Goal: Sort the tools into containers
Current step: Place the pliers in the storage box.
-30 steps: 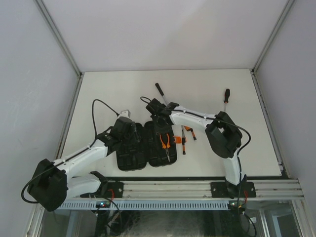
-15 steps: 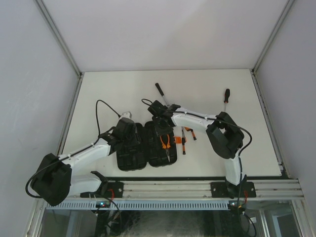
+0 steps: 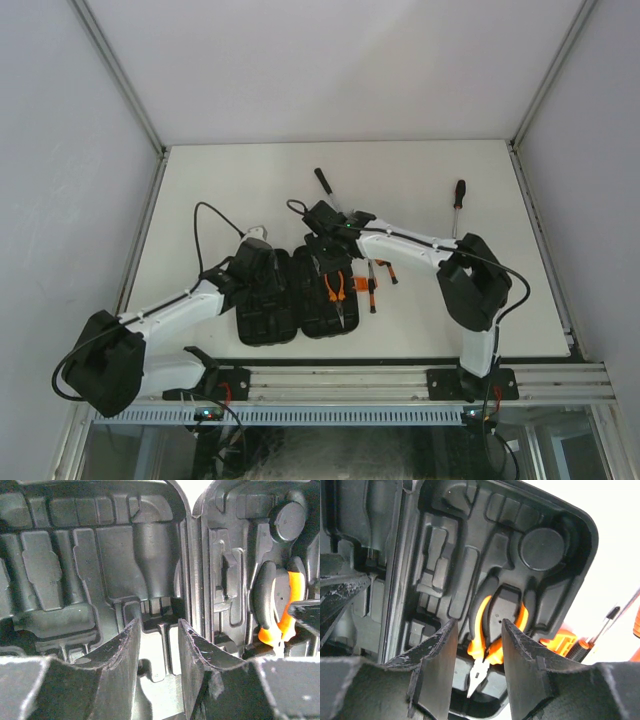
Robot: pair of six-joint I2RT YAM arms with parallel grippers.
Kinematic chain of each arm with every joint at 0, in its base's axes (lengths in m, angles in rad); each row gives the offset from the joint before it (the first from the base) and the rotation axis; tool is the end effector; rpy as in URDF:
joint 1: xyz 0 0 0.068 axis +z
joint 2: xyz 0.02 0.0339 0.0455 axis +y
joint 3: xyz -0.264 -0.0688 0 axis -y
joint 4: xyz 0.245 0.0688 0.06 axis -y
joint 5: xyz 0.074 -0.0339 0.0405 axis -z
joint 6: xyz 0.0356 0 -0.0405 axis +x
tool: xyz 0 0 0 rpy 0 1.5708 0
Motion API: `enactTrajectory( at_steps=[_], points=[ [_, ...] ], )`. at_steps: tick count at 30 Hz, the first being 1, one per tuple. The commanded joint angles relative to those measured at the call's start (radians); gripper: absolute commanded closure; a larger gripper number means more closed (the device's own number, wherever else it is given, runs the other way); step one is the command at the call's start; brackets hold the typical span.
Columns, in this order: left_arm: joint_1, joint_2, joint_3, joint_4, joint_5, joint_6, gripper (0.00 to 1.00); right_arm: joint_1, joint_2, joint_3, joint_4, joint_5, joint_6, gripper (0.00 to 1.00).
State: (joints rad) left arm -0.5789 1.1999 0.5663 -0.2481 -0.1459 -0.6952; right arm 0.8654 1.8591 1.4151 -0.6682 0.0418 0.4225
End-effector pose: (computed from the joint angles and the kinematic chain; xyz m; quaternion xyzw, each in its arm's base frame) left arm 0.1926 -0.1197 0.1786 -0.0791 0.9357 -0.1452 0.3116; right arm 0.2544 0.2964 0.2173 -0.2092 0.9509 0.1202 0.1940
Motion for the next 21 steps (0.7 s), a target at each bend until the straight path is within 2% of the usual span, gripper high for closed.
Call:
enactTrajectory(
  at_steps=[1,10,21],
  points=[
    [0.007,0.006,0.000,0.030,0.011,0.019,0.60,0.037,0.069,0.083,-0.033,0.075,0.026,0.61],
    [0.007,0.014,0.001,0.027,0.012,0.019,0.60,0.047,0.136,0.114,-0.083,0.117,0.047,0.65],
    [0.007,0.023,0.006,0.026,0.015,0.019,0.60,0.061,0.176,0.112,-0.092,0.102,0.050,0.78]
  ],
)
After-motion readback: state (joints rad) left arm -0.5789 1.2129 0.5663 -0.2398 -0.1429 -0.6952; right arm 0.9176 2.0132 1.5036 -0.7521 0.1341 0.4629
